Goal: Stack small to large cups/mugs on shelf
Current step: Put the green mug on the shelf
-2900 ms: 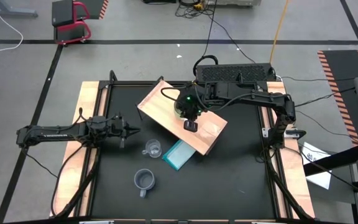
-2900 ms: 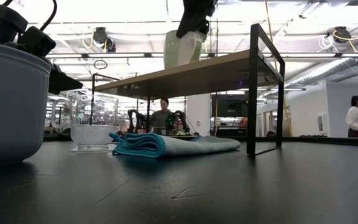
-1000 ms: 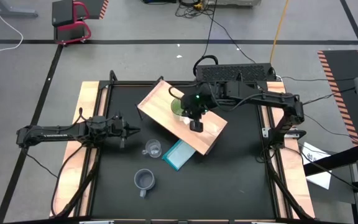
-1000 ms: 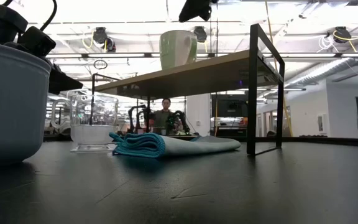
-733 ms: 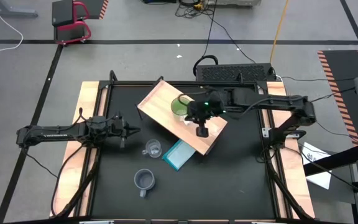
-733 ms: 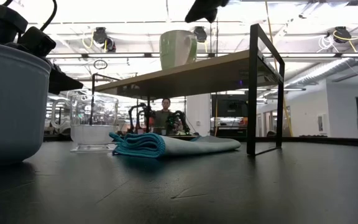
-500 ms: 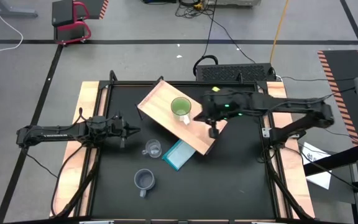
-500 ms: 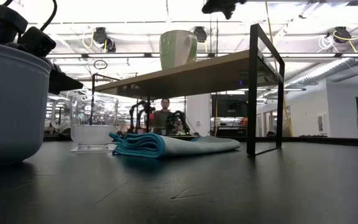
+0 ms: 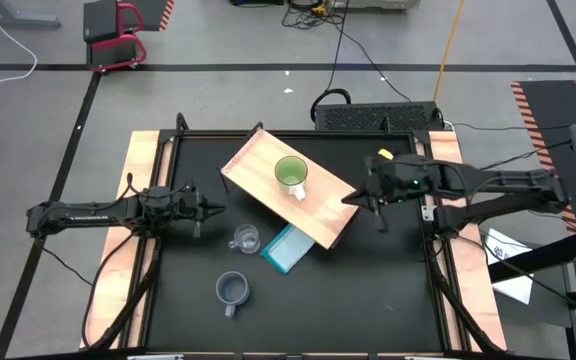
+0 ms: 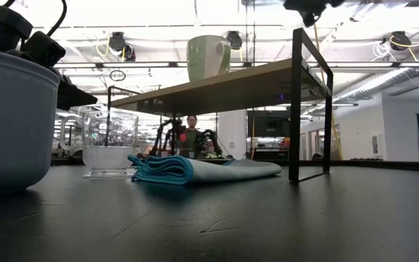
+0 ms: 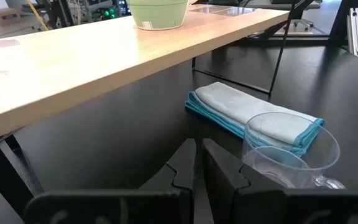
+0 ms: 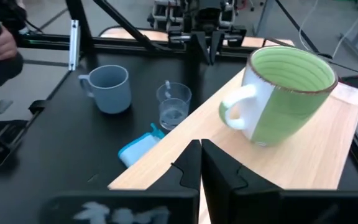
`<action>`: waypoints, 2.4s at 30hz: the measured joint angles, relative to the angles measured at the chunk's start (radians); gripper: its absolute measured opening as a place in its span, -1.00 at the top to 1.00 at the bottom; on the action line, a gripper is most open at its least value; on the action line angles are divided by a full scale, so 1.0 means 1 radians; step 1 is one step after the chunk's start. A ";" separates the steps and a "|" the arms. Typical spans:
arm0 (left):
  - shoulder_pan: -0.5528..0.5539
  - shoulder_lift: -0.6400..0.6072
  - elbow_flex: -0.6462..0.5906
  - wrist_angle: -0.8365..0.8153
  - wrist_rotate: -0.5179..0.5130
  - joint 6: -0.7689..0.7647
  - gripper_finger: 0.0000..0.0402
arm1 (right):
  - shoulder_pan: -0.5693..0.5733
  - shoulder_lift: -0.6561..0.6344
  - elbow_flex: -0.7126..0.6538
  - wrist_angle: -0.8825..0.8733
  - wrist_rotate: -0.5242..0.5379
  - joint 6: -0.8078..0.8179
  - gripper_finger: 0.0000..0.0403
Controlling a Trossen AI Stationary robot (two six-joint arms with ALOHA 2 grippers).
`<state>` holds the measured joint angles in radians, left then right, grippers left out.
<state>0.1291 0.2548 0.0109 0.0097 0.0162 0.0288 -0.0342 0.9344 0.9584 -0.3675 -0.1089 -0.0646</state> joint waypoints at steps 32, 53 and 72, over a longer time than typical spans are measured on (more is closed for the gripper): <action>0.000 0.000 0.000 0.000 0.000 0.015 0.85 | 0.136 -0.312 -0.539 0.375 0.006 0.037 1.00; 0.000 0.000 0.000 0.001 0.000 -0.001 0.85 | 0.136 -0.401 -0.668 0.492 0.001 0.030 1.00; 0.000 0.000 0.000 0.002 0.000 0.018 0.85 | 0.136 -0.602 -0.851 0.647 -0.209 0.001 1.00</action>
<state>0.1291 0.2546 0.0105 0.0113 0.0162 0.0472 0.1018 0.3325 0.1077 0.2800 -0.3181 -0.0633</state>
